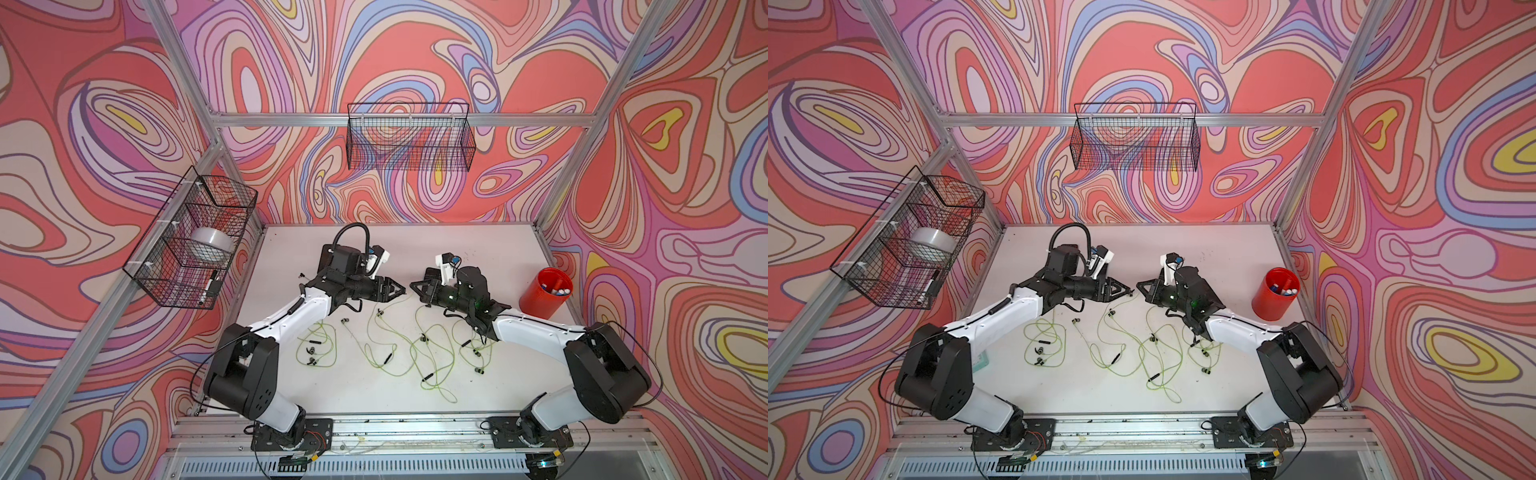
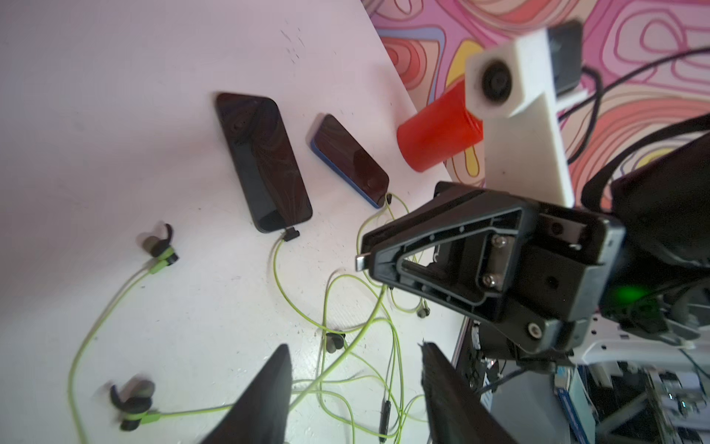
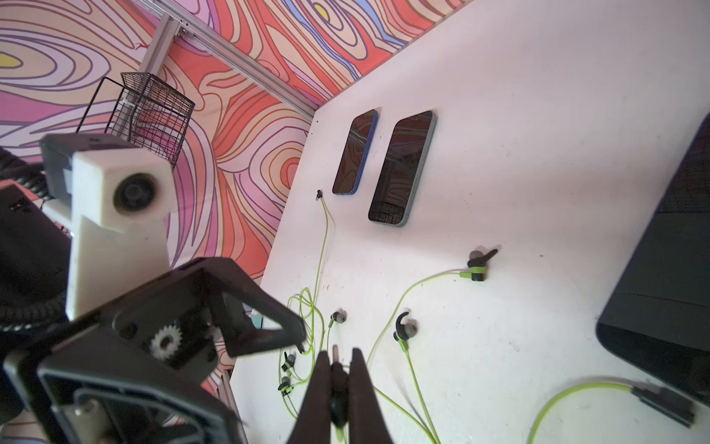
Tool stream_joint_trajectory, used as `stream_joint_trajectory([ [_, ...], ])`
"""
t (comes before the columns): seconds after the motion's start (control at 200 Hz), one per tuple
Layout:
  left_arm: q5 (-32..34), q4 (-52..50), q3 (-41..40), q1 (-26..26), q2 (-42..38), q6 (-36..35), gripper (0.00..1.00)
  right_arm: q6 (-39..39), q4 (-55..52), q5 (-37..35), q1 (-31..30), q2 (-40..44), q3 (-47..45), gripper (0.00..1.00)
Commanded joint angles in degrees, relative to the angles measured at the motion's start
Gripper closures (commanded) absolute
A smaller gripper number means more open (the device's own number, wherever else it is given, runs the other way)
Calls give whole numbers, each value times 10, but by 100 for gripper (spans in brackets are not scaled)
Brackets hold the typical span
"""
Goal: Plug wired earphones into phones
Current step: Pick up the wired earphone from the center of the board.
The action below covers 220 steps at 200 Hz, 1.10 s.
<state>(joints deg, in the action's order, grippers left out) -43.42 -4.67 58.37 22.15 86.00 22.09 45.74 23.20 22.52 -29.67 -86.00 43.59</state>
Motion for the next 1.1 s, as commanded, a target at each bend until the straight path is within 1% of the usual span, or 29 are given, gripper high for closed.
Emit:
stream_joint_trajectory([
  [0.0,71,3,6,-29,-46,56,32,-3,7,44,19,18,-13,100],
  [0.135,196,-140,71,-37,-36,71,29,5,22,92,32,17,-17,100],
  [0.225,259,-192,98,-36,-20,85,27,5,21,108,34,18,-15,100],
  [0.255,268,-200,104,-36,-16,86,27,4,20,111,35,19,-16,100],
  [0.376,258,-200,105,-36,-16,96,27,4,15,110,36,25,-19,100],
  [0.436,227,-185,97,-36,-21,107,30,3,9,105,36,27,-18,100],
  [0.491,160,-139,75,-37,-25,137,32,1,3,101,37,25,-16,100],
  [0.516,127,-111,60,-36,-24,165,33,2,3,99,36,24,-15,100],
  [0.566,59,-23,28,-35,-18,233,34,4,2,97,36,19,-11,100],
  [0.621,2,66,-2,-32,-5,304,36,2,-2,90,34,16,-7,100],
  [0.656,-18,111,-18,-29,1,336,36,0,3,87,32,15,-6,100],
  [0.716,-32,166,-35,-25,7,365,37,2,13,90,30,13,-7,100],
  [0.836,-49,233,-52,-10,15,382,37,19,51,108,30,1,-10,100],
  [0.921,-78,327,-80,3,22,393,42,38,76,104,30,-7,-14,100],
  [0.977,-101,395,-98,8,29,394,47,48,79,88,30,-11,-13,100],
  [1.027,-114,431,-109,10,34,382,51,56,84,79,30,-13,-13,100],
  [1.097,-117,431,-115,14,38,339,58,71,98,72,30,-17,-14,100],
])
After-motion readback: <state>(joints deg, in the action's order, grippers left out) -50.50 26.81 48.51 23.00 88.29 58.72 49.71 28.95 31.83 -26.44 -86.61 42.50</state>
